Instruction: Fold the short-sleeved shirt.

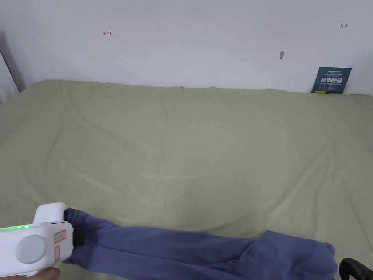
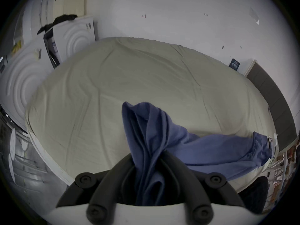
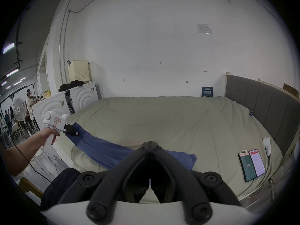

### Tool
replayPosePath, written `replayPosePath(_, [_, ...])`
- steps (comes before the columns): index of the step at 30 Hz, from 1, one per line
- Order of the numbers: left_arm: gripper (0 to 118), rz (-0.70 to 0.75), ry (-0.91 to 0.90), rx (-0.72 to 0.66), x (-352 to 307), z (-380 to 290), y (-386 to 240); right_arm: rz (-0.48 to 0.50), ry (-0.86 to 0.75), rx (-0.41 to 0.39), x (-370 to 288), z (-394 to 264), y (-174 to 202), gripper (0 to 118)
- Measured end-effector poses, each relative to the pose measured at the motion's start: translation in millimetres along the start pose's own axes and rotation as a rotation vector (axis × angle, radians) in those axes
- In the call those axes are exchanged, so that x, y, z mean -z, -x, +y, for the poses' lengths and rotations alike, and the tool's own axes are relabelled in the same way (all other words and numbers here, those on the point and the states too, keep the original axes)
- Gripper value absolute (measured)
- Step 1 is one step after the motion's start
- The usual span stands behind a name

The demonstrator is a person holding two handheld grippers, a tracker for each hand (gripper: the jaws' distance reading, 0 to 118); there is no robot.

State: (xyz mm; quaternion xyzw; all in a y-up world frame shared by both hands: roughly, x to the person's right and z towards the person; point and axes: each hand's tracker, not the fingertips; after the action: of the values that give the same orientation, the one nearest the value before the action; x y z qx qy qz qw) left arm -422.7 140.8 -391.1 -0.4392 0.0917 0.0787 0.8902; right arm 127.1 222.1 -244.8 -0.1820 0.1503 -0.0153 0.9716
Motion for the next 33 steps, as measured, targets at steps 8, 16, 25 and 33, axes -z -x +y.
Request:
replayPosePath(8, [4, -0.449, 0.009, -0.033, -13, -30, -121, 0.022, -0.044, 0.034, -12, -2, -6, 1])
replayPosePath(16, [13, -0.373, 0.11, -0.009, 67, -50, -179, 0.009, -0.045, 0.064, -29, -10, -15, 1])
replayPosePath(25, [98, -0.516, -0.204, -0.126, -13, -39, -113, -0.005, -0.044, 0.072, -33, -12, -17, 1])
replayPosePath(33, [20, -0.407, -0.029, -0.074, 12, -50, -130, 0.012, -0.027, 0.075, -26, -16, -6, 1])
